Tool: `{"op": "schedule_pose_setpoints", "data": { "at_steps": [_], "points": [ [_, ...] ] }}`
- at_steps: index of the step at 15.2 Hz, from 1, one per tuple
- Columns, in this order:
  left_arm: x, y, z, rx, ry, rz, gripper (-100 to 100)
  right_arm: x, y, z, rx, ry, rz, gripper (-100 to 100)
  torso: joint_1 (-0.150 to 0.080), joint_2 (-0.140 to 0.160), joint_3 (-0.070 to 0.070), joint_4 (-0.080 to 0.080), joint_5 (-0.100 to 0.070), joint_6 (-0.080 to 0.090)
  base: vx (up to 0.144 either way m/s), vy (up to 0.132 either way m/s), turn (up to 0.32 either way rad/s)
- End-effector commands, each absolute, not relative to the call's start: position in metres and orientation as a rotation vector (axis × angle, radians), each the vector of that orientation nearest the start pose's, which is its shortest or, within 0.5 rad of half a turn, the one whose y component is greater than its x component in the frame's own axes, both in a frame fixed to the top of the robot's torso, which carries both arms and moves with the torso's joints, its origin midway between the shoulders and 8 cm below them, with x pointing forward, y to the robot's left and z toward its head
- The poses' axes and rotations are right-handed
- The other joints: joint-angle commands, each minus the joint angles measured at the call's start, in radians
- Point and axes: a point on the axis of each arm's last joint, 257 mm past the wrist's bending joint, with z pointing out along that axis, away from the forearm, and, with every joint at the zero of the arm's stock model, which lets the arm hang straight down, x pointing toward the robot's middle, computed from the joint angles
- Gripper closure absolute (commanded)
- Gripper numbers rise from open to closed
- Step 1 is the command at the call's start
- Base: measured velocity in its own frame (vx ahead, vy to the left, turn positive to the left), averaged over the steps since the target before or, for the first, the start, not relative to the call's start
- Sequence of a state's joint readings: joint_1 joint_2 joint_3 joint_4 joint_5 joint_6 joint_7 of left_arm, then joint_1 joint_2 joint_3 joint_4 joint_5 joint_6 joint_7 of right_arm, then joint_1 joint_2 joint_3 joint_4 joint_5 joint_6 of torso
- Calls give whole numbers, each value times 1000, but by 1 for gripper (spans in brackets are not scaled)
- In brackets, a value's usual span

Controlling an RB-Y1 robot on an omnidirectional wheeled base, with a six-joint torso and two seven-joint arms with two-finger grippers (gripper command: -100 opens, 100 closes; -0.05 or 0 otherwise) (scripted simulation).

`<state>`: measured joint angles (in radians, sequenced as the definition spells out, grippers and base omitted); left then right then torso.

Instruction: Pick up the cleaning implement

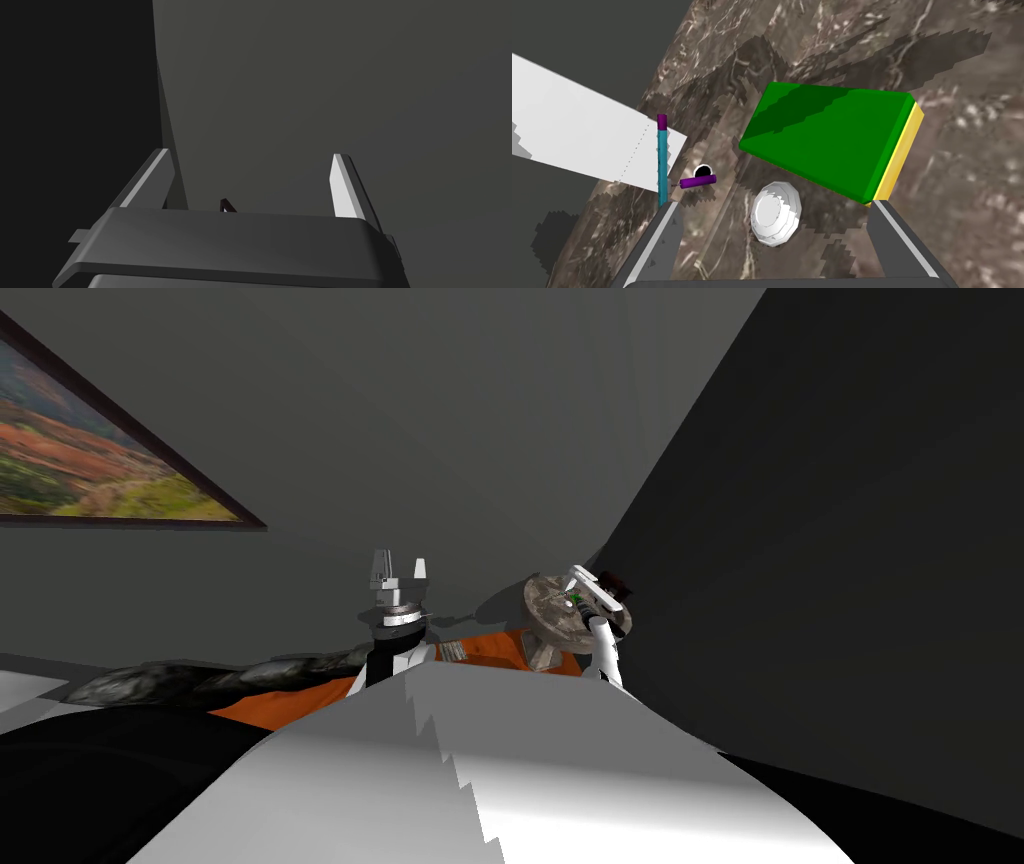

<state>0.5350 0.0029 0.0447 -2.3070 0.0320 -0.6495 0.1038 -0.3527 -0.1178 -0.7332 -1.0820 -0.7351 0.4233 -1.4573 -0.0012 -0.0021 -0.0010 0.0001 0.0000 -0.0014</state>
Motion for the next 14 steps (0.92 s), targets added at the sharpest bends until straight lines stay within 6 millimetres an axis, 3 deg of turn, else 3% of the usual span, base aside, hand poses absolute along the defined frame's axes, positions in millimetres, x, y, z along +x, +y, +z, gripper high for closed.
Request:
{"op": "schedule_pose_setpoints", "data": {
  "at_steps": [1, 14],
  "points": [
    [305, 293, 53, -579, 471, -1394, 0, 555, -452, -341, -2046, 1233, -1460, -100, 0, 0, 0, 0, 0, 0, -11, -12, 8],
    [305, 293, 53, -579, 471, -1394, 0, 566, -418, -347, -2057, 1197, -1240, -100, 0, 0, 0, 0, 0, 0, -12, -15, 10]
  ]
}}
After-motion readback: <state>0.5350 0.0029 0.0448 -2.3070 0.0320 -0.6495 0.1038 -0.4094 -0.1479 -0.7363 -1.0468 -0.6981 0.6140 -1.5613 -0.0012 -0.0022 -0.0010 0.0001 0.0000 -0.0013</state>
